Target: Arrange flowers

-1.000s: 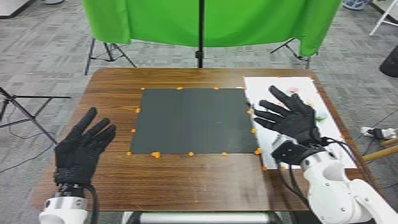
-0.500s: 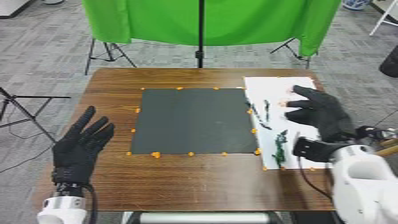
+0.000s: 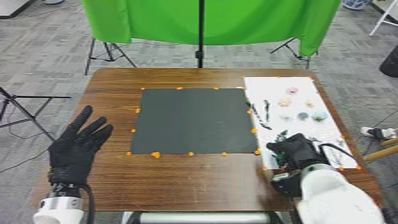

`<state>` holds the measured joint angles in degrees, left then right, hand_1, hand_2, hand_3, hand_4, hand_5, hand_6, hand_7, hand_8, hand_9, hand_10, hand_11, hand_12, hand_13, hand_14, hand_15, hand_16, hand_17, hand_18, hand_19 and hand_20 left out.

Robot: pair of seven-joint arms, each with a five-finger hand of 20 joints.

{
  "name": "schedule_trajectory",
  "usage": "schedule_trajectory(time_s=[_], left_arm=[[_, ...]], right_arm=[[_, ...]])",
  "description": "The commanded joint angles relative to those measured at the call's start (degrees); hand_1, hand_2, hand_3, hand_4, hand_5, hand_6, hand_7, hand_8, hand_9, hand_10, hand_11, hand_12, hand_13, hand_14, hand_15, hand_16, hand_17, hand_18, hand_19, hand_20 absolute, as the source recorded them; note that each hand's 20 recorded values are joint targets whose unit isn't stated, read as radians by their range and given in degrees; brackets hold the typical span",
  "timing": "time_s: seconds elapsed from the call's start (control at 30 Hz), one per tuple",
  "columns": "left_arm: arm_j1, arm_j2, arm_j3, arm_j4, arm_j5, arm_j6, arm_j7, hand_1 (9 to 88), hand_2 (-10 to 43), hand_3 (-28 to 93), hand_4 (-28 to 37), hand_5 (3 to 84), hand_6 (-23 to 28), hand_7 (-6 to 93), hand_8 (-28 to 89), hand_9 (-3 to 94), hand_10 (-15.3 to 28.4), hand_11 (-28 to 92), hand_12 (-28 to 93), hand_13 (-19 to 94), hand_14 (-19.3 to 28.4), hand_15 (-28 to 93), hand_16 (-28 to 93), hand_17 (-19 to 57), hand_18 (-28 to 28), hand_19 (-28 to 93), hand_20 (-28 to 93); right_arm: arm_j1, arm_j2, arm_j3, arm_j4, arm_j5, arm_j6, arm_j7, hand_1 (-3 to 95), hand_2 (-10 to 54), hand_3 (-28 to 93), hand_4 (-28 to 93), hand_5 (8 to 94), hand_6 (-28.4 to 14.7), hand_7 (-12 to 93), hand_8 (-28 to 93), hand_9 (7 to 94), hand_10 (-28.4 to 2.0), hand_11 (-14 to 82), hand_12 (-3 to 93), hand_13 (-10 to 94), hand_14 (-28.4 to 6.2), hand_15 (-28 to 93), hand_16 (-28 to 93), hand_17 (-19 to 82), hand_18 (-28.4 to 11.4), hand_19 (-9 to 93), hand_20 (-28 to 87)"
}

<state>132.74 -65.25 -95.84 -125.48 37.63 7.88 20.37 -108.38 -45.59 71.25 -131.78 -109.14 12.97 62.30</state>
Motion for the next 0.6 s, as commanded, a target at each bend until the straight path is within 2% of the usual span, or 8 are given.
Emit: schedule_trajectory(time_s=[0.03, 0.27, 0.43, 0.53, 0.57, 0.6], left_arm=[[0.81, -0.03, 0.10, -0.02, -0.22, 0.36, 0.12, 20.8, 5.6, 81, -28.3, 34.7, 6.6, 9.1, -9, 35.1, 20.8, 21, 10, 24, 28.4, 50, -12, -9.0, 28.4, 54, -5], [0.98, 0.25, 0.15, -0.08, -0.49, 0.61, 0.29, 20.8, 5.6, 81, -28.3, 34.7, 6.6, 9.1, -9, 34.8, 20.6, 21, 10, 24, 28.4, 49, -12, -9.0, 28.4, 54, -5], [0.63, -0.48, -0.40, -0.10, -0.02, 0.32, -0.76, 20.8, 5.6, 81, -28.3, 34.7, 6.6, 9.0, -9, 34.7, 20.6, 21, 10, 24, 28.4, 49, -12, -9.0, 28.4, 54, -5], [0.20, -0.67, -0.43, 0.03, 0.16, -0.03, -1.12, 20.8, 5.5, 81, -28.3, 34.7, 6.6, 9.0, -9, 34.7, 20.6, 21, 10, 24, 28.4, 49, -12, -9.0, 28.4, 54, -5], [0.23, -0.56, -0.26, 0.03, 0.06, 0.09, -0.88, 20.8, 5.5, 81, -28.3, 34.7, 6.6, 9.1, -9, 34.7, 20.6, 21, 10, 24, 28.4, 49, -12, -9.0, 28.4, 54, -5], [0.02, -0.73, -0.32, 0.07, 0.23, -0.03, -1.37, 20.8, 5.6, 81, -28.3, 34.7, 6.6, 9.1, -9, 34.7, 20.6, 21, 10, 24, 28.4, 49, -12, -9.0, 28.4, 54, -5]], right_arm=[[4.92, 0.54, -3.61, 2.69, -22.26, 0.14, 12.16, 33.3, -7.4, 71, -23, 68.3, -8.0, 24, -13, 69.5, -18.6, 50.6, 18.2, 70, -14.4, 69, 13, 35, -28.1, 93, -2], [4.96, 0.35, -3.77, 3.31, -22.47, -1.29, 12.03, 33.7, -7.8, 71, -23, 69.2, -8.2, 23, -13, 70.2, -18.8, 51.1, 18.7, 71, -14.1, 69, 14, 36, -28.3, 93, -1], [6.90, -0.45, -6.15, 4.63, -23.03, -3.49, 11.78, 33.8, -7.8, 71, -22, 69.3, -8.3, 24, -13, 70.1, -18.8, 51.0, 18.9, 71, -14.1, 69, 14, 36, -28.4, 93, -1], [9.56, -1.13, -8.74, 6.43, -23.19, -5.66, 11.83, 33.8, -7.9, 71, -22, 69.6, -8.3, 24, -13, 70.2, -18.8, 51.0, 18.9, 71, -14.0, 69, 14, 36, -28.4, 93, -1], [10.31, -1.23, -9.54, 6.98, -23.13, -6.00, 11.76, 33.9, -7.9, 71, -22, 69.6, -8.3, 24, -13, 70.2, -18.8, 51.1, 18.9, 72, -14.0, 69, 14, 36, -28.4, 93, -2], [10.62, -1.09, -10.34, 7.46, -23.34, -6.06, 11.84, 33.9, -8.0, 70, -23, 69.6, -8.3, 24, -13, 70.2, -18.8, 51.1, 19.0, 72, -14.0, 69, 14, 36, -28.4, 93, -2]])
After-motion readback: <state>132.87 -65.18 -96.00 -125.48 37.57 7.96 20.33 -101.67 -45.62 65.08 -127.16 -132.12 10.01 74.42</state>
